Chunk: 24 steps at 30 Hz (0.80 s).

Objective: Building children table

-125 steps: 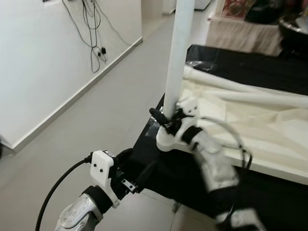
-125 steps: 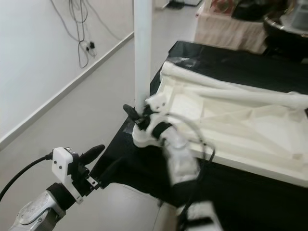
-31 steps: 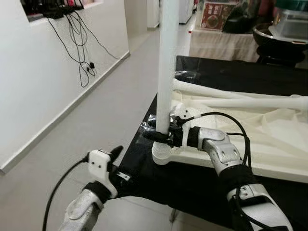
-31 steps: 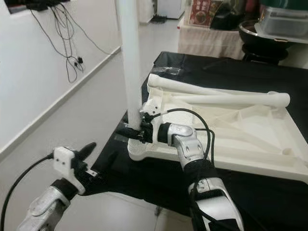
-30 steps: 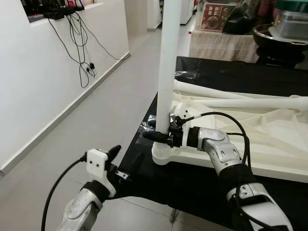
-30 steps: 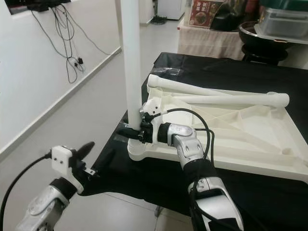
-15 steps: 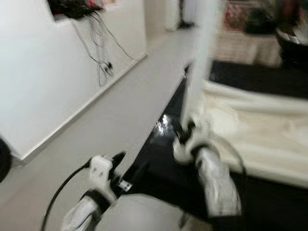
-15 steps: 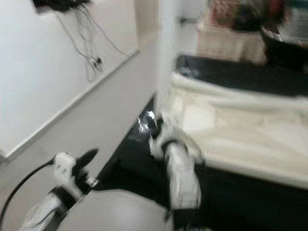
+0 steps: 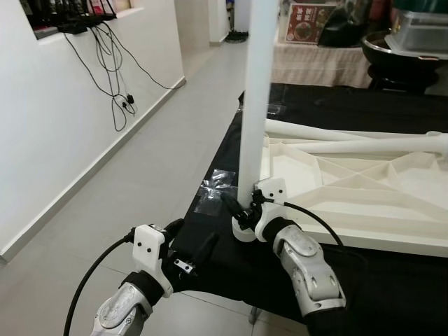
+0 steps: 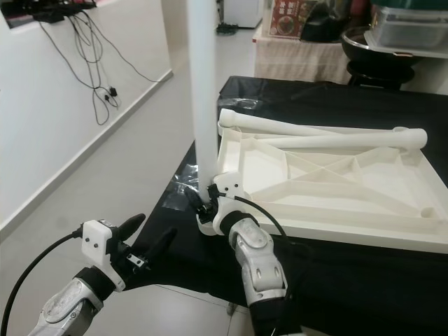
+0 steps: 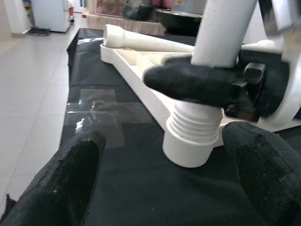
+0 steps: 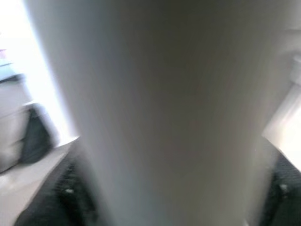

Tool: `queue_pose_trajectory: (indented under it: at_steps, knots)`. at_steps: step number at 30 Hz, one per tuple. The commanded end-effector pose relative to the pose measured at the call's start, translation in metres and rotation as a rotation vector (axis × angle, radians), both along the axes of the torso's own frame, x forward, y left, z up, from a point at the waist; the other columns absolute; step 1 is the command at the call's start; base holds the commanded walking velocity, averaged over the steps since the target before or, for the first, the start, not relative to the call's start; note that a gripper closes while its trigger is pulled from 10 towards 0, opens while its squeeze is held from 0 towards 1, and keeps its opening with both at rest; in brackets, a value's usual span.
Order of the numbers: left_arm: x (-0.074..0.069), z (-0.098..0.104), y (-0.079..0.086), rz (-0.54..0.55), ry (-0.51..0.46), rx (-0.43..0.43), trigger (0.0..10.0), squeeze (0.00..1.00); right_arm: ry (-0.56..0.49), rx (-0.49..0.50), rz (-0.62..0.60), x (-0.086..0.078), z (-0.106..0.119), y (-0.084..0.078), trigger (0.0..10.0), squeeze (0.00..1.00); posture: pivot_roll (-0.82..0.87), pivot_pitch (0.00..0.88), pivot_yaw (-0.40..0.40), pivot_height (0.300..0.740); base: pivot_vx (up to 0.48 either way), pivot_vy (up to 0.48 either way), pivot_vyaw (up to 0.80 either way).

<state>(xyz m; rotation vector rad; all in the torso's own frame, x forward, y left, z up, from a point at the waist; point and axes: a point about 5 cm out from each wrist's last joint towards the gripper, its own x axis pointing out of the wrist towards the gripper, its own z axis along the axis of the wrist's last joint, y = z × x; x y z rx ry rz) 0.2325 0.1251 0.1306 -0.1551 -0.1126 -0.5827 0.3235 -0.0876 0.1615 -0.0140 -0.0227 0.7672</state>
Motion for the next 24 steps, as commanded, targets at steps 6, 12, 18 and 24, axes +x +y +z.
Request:
queue_pose_trajectory:
  at_steps: [6, 12, 18, 24]
  knots:
    - [0.002, 0.003, -0.006, -0.057, 0.014, -0.005, 10.0, 0.00, 0.011, -0.131, 0.516, -0.002, 0.002, 0.005, 10.0, 0.00, 0.02, 0.104, 0.033, 0.740, 0.000, 0.000, 0.00]
    - [0.001, 0.003, -0.009, -0.064, 0.017, -0.008, 10.0, 0.00, 0.035, -0.114, 0.612, 0.016, 0.019, 0.001, 0.0, 0.00, 0.04, 0.113, 0.014, 0.740, 0.000, 0.000, 0.00]
    - [0.001, 0.003, -0.014, -0.083, 0.020, -0.012, 10.0, 0.00, 0.051, -0.142, 0.699, 0.019, 0.024, -0.006, 0.0, 0.00, 0.03, 0.118, 0.007, 0.740, 0.000, 0.000, 0.00]
    - [0.002, 0.003, -0.013, -0.080, 0.021, -0.018, 10.0, 0.00, 0.031, -0.129, 0.623, 0.021, 0.021, -0.014, 0.0, 0.00, 0.02, 0.130, 0.010, 0.740, 0.000, 0.000, 0.00]
